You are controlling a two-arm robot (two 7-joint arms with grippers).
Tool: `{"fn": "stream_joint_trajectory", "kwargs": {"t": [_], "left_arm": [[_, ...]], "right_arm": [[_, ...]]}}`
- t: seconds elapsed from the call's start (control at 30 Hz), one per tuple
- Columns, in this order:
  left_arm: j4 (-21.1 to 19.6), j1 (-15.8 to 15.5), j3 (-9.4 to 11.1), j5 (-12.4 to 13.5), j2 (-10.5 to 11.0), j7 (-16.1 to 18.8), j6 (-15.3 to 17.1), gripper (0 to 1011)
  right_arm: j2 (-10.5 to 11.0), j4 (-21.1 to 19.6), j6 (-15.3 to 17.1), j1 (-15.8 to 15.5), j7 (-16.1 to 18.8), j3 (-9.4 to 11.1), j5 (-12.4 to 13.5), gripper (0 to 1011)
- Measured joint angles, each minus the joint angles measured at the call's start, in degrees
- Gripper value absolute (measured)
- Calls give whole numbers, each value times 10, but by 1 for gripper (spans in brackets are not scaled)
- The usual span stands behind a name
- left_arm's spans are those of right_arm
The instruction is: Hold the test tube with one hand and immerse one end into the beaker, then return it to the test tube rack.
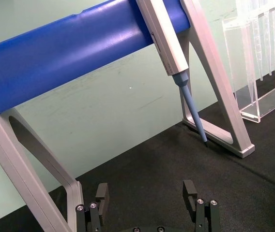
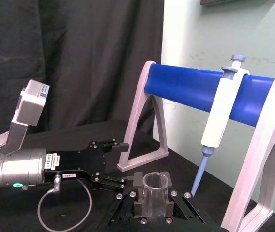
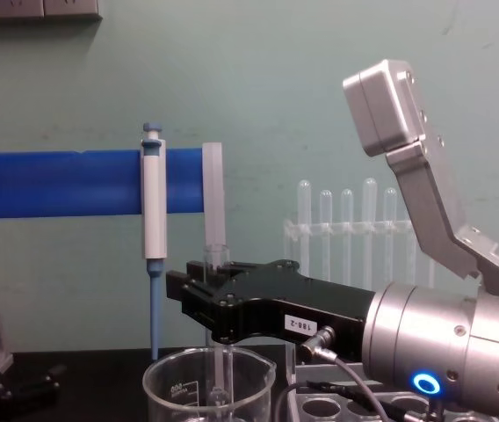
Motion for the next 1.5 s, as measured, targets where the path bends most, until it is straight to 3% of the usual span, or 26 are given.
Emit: {"fn": "stream_joint_trajectory", "kwargs": {"t": [1.5], "left_arm": [[0, 0, 0, 0, 0, 0, 0, 1000]], "right_arm": [[0, 0, 0, 0, 0, 0, 0, 222]]}}
